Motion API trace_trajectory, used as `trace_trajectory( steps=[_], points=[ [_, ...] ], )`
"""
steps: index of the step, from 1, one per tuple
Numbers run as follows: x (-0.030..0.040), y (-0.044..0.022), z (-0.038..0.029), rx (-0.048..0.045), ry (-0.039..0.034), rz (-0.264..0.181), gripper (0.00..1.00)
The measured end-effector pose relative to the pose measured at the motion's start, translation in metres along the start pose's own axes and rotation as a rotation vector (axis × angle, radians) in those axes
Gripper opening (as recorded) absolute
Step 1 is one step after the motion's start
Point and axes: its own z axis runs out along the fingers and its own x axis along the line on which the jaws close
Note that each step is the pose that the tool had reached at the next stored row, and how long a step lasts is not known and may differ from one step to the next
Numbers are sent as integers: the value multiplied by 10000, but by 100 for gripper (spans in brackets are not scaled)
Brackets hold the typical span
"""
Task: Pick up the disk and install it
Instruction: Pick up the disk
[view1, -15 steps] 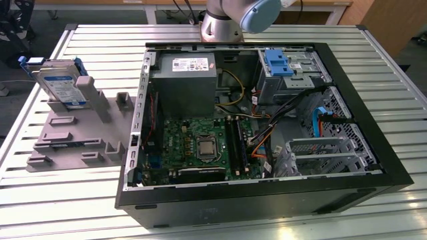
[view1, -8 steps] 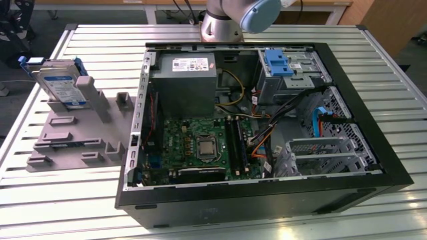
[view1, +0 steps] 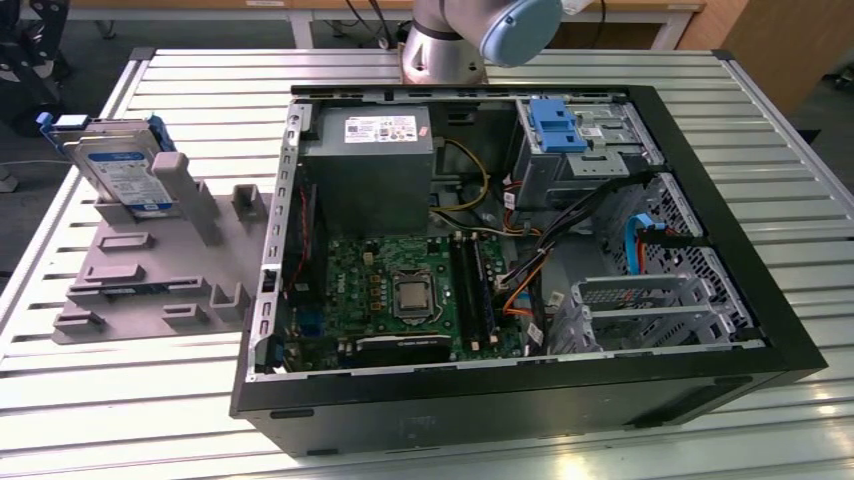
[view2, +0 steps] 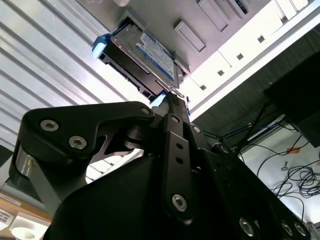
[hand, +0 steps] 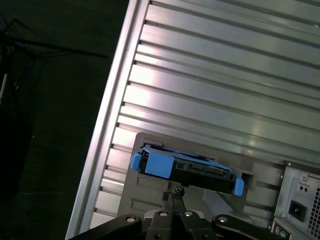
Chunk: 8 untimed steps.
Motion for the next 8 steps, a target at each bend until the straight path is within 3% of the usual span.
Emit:
trace_trajectory(
  steps=[8],
  points=[
    [0, 0, 0, -9, 37, -758, 11]
  ],
)
